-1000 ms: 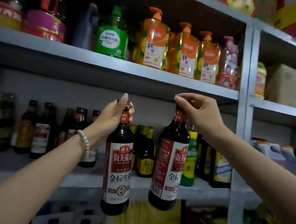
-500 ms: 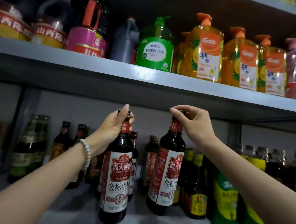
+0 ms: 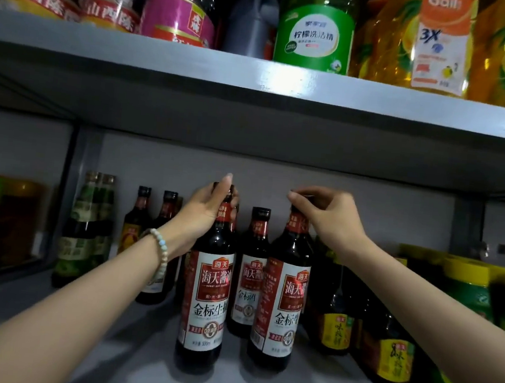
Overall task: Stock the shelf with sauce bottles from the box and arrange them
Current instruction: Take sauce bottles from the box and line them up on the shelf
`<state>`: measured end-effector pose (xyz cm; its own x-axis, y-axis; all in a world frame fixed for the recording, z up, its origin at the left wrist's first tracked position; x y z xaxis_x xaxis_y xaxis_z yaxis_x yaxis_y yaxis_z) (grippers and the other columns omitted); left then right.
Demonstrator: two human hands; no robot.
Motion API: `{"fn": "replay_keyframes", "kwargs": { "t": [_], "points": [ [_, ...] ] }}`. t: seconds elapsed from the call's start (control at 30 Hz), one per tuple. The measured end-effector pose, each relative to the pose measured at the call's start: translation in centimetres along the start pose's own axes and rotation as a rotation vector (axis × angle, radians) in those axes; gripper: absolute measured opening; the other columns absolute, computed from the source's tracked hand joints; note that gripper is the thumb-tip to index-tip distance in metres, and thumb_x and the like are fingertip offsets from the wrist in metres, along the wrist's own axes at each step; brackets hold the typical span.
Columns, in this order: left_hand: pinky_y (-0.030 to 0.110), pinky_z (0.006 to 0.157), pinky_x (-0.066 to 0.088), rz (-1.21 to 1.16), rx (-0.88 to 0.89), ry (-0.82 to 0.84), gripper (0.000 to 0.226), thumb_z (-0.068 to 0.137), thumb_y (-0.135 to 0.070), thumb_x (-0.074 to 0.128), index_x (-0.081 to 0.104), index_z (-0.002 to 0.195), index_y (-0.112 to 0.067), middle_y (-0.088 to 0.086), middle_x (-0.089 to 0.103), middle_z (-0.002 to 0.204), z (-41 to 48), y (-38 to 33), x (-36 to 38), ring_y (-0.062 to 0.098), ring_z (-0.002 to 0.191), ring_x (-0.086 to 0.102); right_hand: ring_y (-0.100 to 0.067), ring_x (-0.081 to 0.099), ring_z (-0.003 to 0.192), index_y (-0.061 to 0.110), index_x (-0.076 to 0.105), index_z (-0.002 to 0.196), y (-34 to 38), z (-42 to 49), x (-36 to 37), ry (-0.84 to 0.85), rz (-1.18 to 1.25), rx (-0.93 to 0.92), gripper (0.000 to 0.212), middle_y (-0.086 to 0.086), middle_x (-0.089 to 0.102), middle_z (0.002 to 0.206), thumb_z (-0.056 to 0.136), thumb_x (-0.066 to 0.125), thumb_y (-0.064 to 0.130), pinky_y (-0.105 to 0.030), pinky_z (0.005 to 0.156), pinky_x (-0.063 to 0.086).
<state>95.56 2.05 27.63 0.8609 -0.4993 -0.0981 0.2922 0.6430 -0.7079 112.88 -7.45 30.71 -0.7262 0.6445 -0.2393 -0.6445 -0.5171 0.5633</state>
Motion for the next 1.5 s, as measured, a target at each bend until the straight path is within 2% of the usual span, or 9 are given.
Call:
{"fn": "replay_keyframes", "kwargs": {
  "t": [0.4,0.67,0.9,1.0,1.07,1.17,1.3,1.4,1.5],
  "points": [
    [0.021,0.067,0.048,0.024,0.002,0.024,0.042,0.092,-0.054,0.036,0.049,0.081,-0.015,-0.004,0.053,0.066,-0.2,2.0,0.4,0.009,0.063,0.054,-0.007,0.067,0.084,0.011,0.072,0.1,-0.9,-0.9,2.6,0.069,0.004,0.003,0.023,0.001,0.071,0.093,0.083,0.071,0.026,-0.01,0.063,0.053],
    [0.017,0.07,0.049,0.038,0.006,0.032,0.042,0.092,-0.053,0.035,0.05,0.08,-0.015,-0.006,0.055,0.066,-0.3,2.5,0.2,0.009,0.065,0.055,-0.011,0.069,0.085,0.011,0.072,0.1,-0.9,-1.2,3.3,0.075,-0.001,-0.003,0.023,0.0,0.073,0.094,0.083,0.071,0.027,-0.026,0.075,0.059],
    [0.018,0.072,0.05,0.008,-0.02,0.026,0.04,0.093,-0.049,0.038,0.055,0.092,-0.013,-0.007,0.058,0.068,-0.3,2.8,0.2,0.007,0.063,0.059,-0.01,0.07,0.073,0.015,0.07,0.098,-1.4,-0.8,3.3,0.117,-0.058,0.056,0.025,-0.002,0.073,0.086,0.08,0.073,0.033,-0.023,0.062,0.059],
    [0.012,0.066,0.05,0.06,-0.044,-0.021,0.046,0.094,-0.049,0.035,0.059,0.096,-0.01,-0.002,0.064,0.074,-0.6,2.7,-0.1,0.006,0.065,0.064,-0.009,0.069,0.078,0.022,0.068,0.097,-1.2,-1.1,3.4,0.089,-0.106,0.042,0.021,0.001,0.072,0.091,0.082,0.071,0.036,-0.027,0.069,0.06],
    [0.009,0.067,0.047,0.148,-0.044,-0.04,0.053,0.094,-0.051,0.032,0.061,0.103,-0.008,-0.004,0.069,0.084,-1.4,2.5,-0.1,0.002,0.073,0.066,-0.013,0.067,0.091,0.023,0.066,0.109,-1.3,-1.5,3.4,0.055,-0.176,0.013,0.034,0.003,0.069,0.104,0.082,0.068,0.043,-0.034,0.079,0.058],
    [0.012,0.073,0.041,0.19,-0.111,-0.06,0.06,0.085,-0.057,0.041,0.047,0.127,-0.016,-0.01,0.062,0.115,-3.9,3.9,-0.8,0.0,0.095,0.06,-0.01,0.058,0.107,0.029,0.042,0.139,-2.0,-3.5,3.5,0.064,-0.229,0.002,0.07,0.009,0.056,0.121,0.078,0.067,0.054,-0.027,0.086,0.051],
    [0.023,0.088,0.043,0.296,-0.267,0.044,0.101,0.059,-0.064,0.074,0.021,0.139,-0.031,-0.013,0.046,0.124,-8.5,8.1,-1.1,0.007,0.109,0.051,-0.014,0.047,0.124,0.035,0.015,0.148,-7.4,-8.2,4.5,0.265,0.064,0.273,0.095,0.004,0.042,0.144,0.073,0.072,0.051,-0.033,0.1,0.041],
    [0.023,0.096,0.042,0.459,-0.302,0.168,0.097,0.06,-0.043,0.084,0.021,0.133,-0.031,-0.026,0.045,0.114,-10.6,10.2,-0.3,-0.003,0.104,0.051,-0.01,0.054,0.119,0.04,0.017,0.145,-10.7,-12.1,6.5,0.575,0.278,0.477,0.101,0.005,0.047,0.14,0.07,0.083,0.032,-0.032,0.1,0.044],
    [0.025,0.098,0.044,0.466,-0.304,0.213,0.077,0.062,-0.043,0.083,0.034,0.121,-0.042,-0.022,0.053,0.115,-11.3,10.9,-0.2,-0.006,0.106,0.053,-0.008,0.063,0.111,0.031,0.033,0.136,-11.9,-13.9,7.7,0.702,0.235,0.497,0.079,0.004,0.063,0.123,0.074,0.078,0.01,-0.023,0.089,0.05]
  ]
}}
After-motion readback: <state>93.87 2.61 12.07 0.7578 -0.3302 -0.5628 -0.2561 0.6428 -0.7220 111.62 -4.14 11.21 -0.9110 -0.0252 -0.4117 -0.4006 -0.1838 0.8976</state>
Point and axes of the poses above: each hand's wrist, its own z-axis towards the middle knuckle, its own x-axis out of the palm, y = z × x, the point moved 8 cm from there along z, towards the middle knuckle
